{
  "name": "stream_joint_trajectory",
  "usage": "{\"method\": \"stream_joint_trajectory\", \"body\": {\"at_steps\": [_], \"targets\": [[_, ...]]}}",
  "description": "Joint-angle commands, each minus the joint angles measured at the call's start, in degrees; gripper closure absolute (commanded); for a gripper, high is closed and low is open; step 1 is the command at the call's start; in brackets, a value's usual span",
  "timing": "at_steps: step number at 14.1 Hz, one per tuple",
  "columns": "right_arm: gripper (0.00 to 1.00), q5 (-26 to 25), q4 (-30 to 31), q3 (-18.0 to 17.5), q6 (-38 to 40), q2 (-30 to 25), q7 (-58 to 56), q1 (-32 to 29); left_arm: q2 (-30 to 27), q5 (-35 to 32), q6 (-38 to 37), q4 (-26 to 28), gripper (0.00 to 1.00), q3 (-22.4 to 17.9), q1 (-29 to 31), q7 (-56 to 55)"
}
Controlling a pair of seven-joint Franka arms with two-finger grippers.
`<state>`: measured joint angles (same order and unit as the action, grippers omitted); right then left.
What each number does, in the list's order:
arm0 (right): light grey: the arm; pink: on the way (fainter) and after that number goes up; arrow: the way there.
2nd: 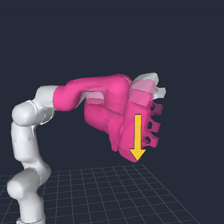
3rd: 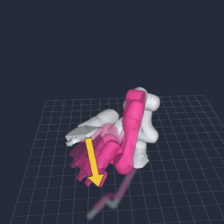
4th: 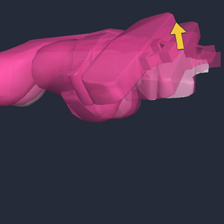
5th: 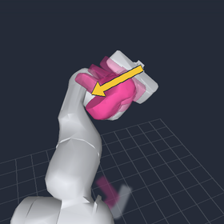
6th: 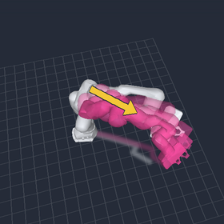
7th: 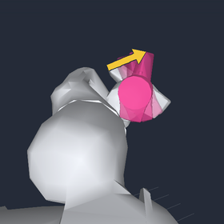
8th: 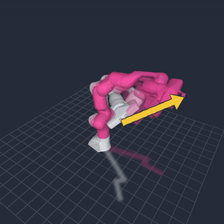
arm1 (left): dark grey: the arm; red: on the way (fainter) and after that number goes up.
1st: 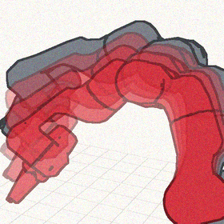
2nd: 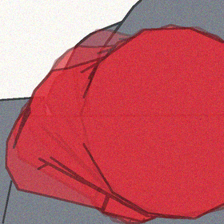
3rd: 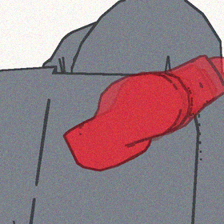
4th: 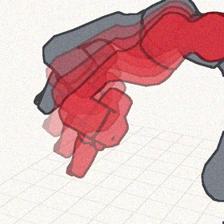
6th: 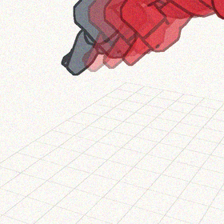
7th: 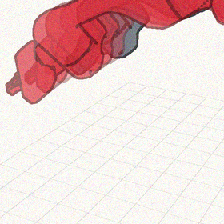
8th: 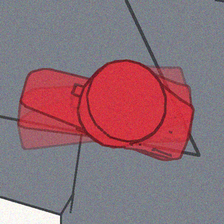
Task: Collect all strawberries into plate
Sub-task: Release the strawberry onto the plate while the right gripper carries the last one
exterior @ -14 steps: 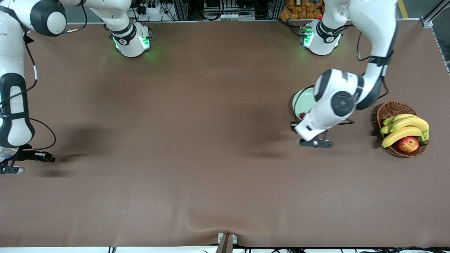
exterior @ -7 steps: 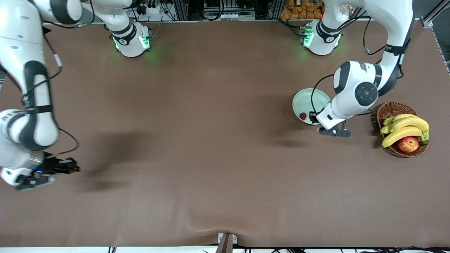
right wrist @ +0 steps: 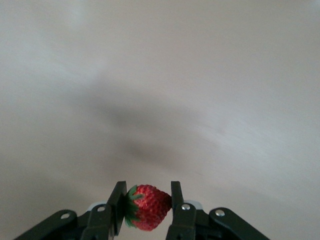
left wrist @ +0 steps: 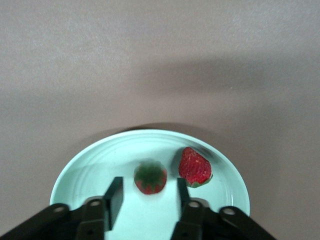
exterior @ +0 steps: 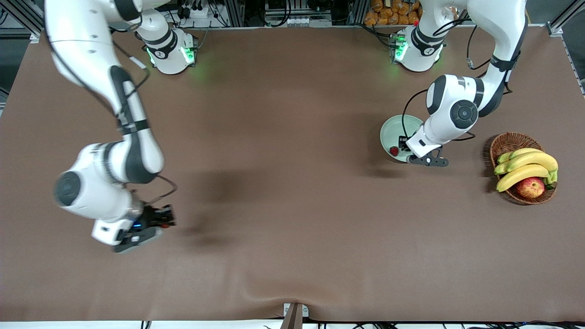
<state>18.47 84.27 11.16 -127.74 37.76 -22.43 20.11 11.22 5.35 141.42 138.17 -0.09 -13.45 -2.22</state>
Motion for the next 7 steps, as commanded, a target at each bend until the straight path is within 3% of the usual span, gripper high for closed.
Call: {"method": "stream_joint_trajectory", "body": {"at_steps": [1,7], "targets": [[1.0,0.86,0.02,0.8,-2.59,-0.05,6.06,6.14,-0.67,-0.6,0.88,0.61,0.0,0.35,0.44,0.19],[1.0,0.69,0.37,0.8,-11.73,2.05,23.54,19.94,-0.94,-0.6,0.35,-3.95,0.0,0.35,0.35,0.98]]}}
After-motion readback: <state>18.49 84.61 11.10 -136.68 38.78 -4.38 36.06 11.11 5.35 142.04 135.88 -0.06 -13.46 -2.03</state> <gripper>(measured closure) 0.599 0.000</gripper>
